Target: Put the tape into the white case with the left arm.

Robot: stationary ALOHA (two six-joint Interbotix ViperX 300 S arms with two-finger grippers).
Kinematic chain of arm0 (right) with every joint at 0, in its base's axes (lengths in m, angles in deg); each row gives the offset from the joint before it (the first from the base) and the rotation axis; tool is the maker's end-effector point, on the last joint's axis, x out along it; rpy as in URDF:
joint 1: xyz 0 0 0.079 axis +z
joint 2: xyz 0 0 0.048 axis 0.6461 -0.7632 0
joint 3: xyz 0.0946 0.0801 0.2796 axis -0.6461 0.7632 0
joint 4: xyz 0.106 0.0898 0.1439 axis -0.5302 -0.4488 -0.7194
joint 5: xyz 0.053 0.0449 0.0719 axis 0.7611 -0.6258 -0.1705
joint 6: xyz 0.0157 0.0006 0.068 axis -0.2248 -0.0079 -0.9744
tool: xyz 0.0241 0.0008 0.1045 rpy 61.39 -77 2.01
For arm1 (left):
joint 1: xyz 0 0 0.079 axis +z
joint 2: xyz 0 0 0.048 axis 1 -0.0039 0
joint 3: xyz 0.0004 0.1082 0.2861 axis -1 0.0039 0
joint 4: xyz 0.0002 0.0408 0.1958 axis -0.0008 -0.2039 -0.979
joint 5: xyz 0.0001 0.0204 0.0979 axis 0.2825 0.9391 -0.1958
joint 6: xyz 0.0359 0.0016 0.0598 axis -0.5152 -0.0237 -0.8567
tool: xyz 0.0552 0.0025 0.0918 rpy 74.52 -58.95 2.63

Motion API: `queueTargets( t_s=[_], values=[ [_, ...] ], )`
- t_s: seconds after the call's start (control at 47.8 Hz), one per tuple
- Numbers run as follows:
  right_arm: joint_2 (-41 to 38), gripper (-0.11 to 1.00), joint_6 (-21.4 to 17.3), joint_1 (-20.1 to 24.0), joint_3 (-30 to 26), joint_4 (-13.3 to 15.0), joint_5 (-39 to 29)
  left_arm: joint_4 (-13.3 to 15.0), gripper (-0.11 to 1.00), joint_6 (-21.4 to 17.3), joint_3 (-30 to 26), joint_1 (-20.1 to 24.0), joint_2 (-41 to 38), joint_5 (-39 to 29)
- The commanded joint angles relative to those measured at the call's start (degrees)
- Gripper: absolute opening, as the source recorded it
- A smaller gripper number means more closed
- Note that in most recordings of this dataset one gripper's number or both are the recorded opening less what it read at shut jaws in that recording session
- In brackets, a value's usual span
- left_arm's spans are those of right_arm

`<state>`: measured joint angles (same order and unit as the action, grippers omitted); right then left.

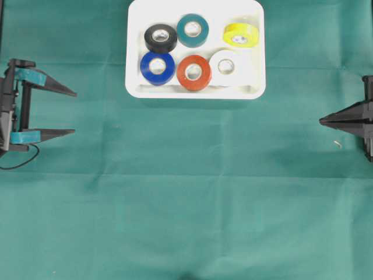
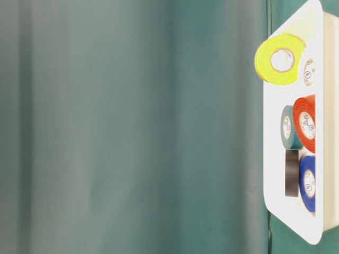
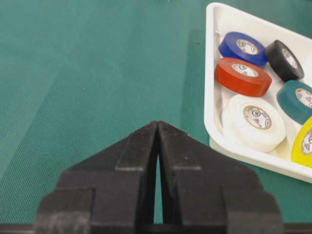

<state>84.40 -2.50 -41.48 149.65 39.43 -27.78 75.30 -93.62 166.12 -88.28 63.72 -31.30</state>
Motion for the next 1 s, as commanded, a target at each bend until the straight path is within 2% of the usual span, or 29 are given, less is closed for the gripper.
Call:
queueTargets(
  t_s=[0.0, 0.125, 0.439, 0.982],
  values=[
    [-0.44, -0.09, -0.09, 0.00, 0.88, 0.62, 0.53, 0.18, 0.96, 0.62, 0.62, 0.00, 1.93, 0.53],
    [-0.53, -0.09, -0.09, 0.00, 0.88, 0.70, 0.53, 0.18, 0.96, 1.76, 2.90, 0.00, 5.62, 0.26],
    [-0.53, -0.09, -0.09, 0.00, 0.88, 0.70, 0.53, -0.09, 0.96, 1.49, 5.45, 0.09, 12.30, -0.18],
    [-0.53, -0.09, -0.09, 0.00, 0.88, 0.70, 0.53, -0.18, 0.96, 1.23, 6.33, 0.18, 13.10, -0.44]
  ],
)
